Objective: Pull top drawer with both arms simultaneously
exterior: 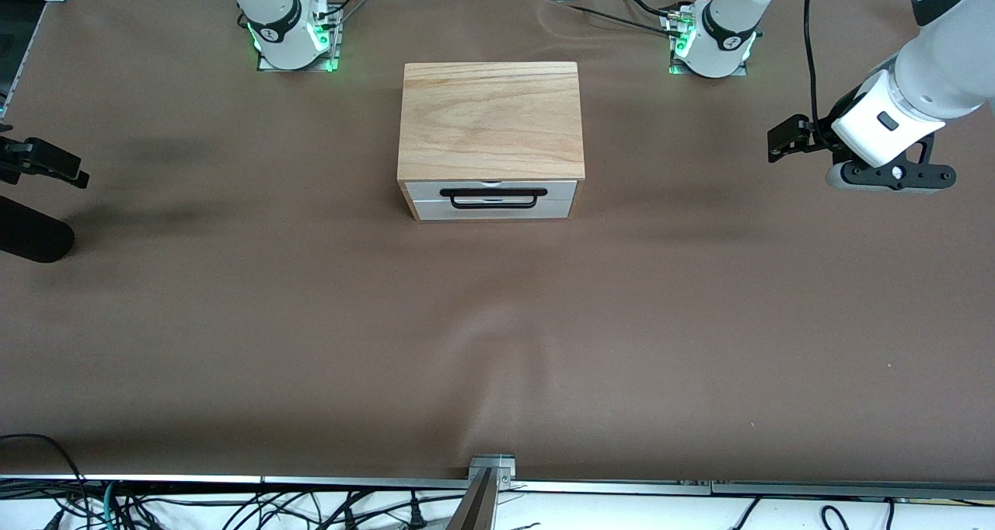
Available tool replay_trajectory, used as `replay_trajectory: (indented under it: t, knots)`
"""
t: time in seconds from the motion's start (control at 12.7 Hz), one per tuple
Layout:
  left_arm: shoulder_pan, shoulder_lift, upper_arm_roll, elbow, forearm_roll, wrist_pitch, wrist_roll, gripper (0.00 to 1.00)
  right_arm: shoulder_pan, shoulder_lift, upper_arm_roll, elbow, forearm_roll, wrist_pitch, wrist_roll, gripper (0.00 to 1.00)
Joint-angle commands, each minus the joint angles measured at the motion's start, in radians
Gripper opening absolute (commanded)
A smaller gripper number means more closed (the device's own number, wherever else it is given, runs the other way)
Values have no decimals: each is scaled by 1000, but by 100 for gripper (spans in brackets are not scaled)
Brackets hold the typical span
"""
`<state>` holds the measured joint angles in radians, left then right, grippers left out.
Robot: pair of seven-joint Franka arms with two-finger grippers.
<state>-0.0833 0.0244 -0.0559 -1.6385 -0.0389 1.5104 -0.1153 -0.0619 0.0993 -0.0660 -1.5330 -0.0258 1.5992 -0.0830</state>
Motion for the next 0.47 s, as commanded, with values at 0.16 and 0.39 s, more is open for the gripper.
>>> replay_trajectory:
  t: [0.16, 0.39]
  knots:
    - [2, -7, -2, -11, 20, 1, 5, 100, -12, 8, 12, 22, -14, -12, -41, 100]
    - [2, -7, -2, -11, 20, 1, 6, 100, -10, 8, 12, 22, -11, -10, -40, 100]
